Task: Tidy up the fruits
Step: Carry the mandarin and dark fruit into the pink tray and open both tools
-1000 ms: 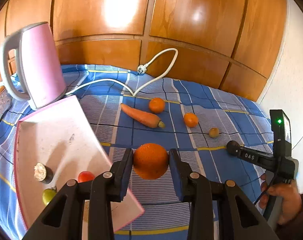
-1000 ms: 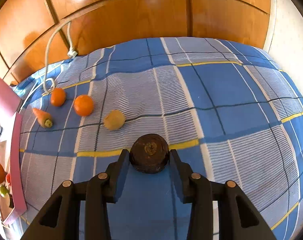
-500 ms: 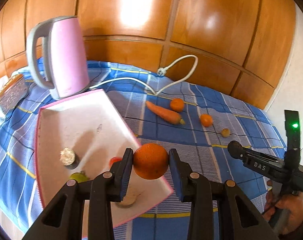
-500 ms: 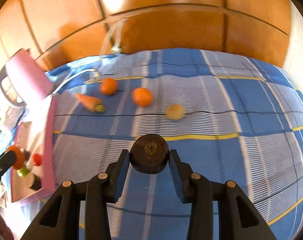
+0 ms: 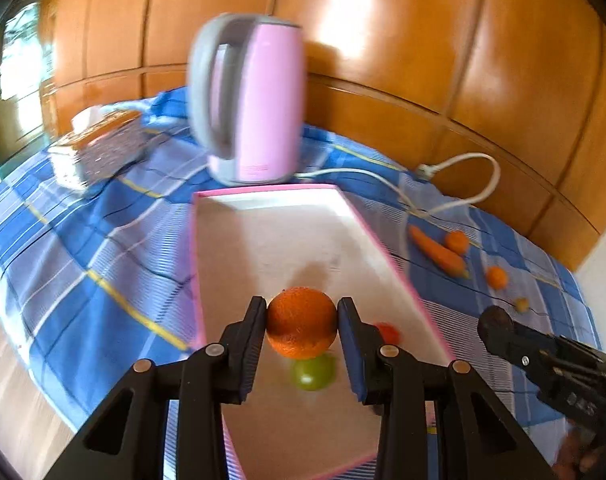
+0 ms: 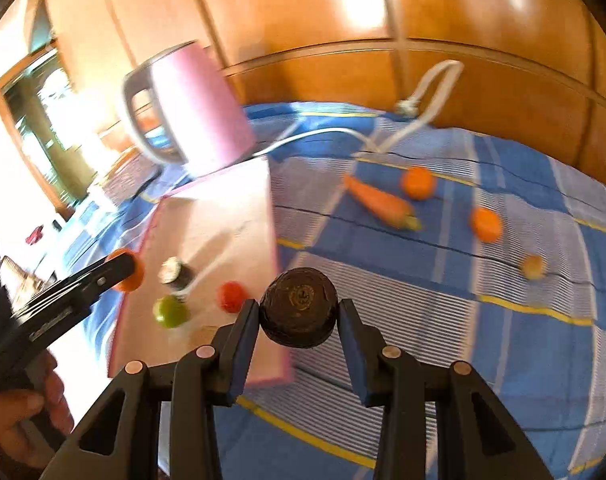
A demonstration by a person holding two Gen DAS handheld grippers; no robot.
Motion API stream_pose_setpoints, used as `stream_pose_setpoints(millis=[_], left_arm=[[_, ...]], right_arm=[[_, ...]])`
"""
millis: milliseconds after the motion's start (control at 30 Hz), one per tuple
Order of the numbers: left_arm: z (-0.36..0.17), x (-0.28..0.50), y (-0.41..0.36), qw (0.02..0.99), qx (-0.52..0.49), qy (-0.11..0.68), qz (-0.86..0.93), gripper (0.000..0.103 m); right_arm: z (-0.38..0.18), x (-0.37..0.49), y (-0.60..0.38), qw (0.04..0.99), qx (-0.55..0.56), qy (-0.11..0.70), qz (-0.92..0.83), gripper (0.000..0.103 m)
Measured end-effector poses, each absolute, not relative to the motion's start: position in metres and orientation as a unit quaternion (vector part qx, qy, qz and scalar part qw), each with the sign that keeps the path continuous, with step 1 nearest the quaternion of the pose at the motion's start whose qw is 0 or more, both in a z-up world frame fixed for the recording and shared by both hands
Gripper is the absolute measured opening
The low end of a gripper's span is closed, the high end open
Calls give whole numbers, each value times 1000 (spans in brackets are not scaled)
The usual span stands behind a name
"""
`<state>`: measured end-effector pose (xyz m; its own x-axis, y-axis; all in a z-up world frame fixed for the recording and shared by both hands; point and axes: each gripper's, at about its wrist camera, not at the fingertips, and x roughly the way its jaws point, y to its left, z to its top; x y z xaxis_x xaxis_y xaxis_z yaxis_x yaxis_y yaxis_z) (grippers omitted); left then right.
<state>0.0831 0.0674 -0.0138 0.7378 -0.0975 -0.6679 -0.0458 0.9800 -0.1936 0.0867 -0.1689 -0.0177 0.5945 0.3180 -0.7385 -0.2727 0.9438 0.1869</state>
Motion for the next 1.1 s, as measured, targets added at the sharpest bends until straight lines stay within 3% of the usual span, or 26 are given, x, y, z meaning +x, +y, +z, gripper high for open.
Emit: stream_pose_setpoints(millis=[600, 767, 1100], left_arm=[[0, 130, 97, 935, -93, 342, 20, 38], [-3, 128, 100, 936, -92, 339, 30, 47], [-8, 111, 106, 931, -105, 346, 45, 48]], right_arm=[[-26, 119, -69, 880, -65, 411, 229, 41], [-28, 120, -57, 883, -86, 402, 227, 41], [-18, 112, -60, 897, -90, 380, 207, 41]])
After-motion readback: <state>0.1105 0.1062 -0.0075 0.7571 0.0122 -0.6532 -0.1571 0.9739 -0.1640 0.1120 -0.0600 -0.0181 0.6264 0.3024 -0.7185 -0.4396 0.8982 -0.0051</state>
